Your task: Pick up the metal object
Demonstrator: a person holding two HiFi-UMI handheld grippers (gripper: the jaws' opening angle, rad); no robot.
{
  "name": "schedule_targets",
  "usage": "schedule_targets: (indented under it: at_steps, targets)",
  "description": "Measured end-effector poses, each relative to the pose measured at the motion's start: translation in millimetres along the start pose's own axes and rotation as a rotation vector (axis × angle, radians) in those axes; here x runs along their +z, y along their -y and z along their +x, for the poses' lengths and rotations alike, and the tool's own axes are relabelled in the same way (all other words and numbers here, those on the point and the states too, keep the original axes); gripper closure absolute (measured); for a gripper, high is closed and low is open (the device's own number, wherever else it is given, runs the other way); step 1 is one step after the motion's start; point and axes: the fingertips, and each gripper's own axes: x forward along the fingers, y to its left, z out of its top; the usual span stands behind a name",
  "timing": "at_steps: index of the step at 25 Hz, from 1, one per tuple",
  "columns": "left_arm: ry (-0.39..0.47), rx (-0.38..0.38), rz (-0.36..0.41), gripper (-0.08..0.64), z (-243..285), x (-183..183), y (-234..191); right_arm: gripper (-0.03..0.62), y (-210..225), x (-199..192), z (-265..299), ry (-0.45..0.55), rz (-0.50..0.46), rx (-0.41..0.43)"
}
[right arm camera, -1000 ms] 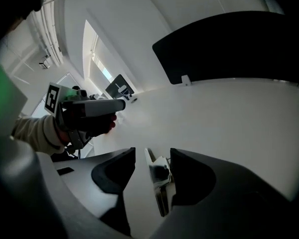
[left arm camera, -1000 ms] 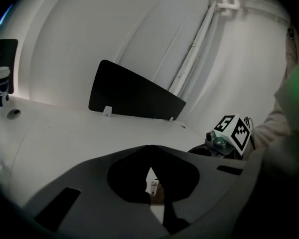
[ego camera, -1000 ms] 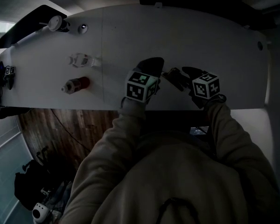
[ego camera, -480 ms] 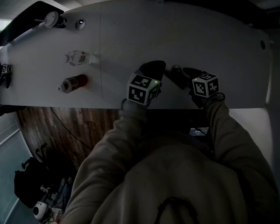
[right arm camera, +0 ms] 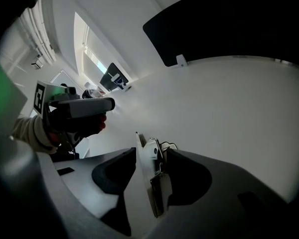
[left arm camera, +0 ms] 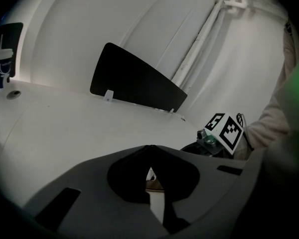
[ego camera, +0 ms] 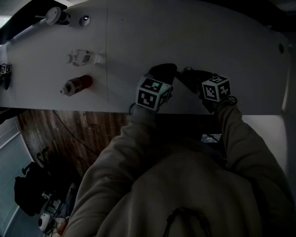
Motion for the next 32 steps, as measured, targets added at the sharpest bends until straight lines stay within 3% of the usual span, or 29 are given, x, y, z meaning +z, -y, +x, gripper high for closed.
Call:
schedule_targets:
  at_steps: [2,4,7,13,21,32]
  targets:
    - [0.003,0.003,0.0,0.557,0,1,-2,0.412,0,-2,2,-0.017,-0.006,0.0]
    - [0.002,-0.001,-0.001,0.557,1,1,0,0.52,-3,-3,1,-0.031,-0.023,0.008]
    - [-0.001,-0.006,0.003,0.557,1,7,3,0.545,-10,-2,0,-0.037,-0.041,0.028]
    - [0.006,-0.005,0.019,0.557,2,17,8,0.557,-16,2,-9,0.001,-0.007,0.045]
    - [0.003,-0.009,0.033,0.557,4,18,17,0.557,-17,13,-21,0.03,-0.043,0.032]
    - [0.043,0.002,0.107,0.557,-19,59,29,0.557,-31,62,-61,0.136,-0.098,-0.001]
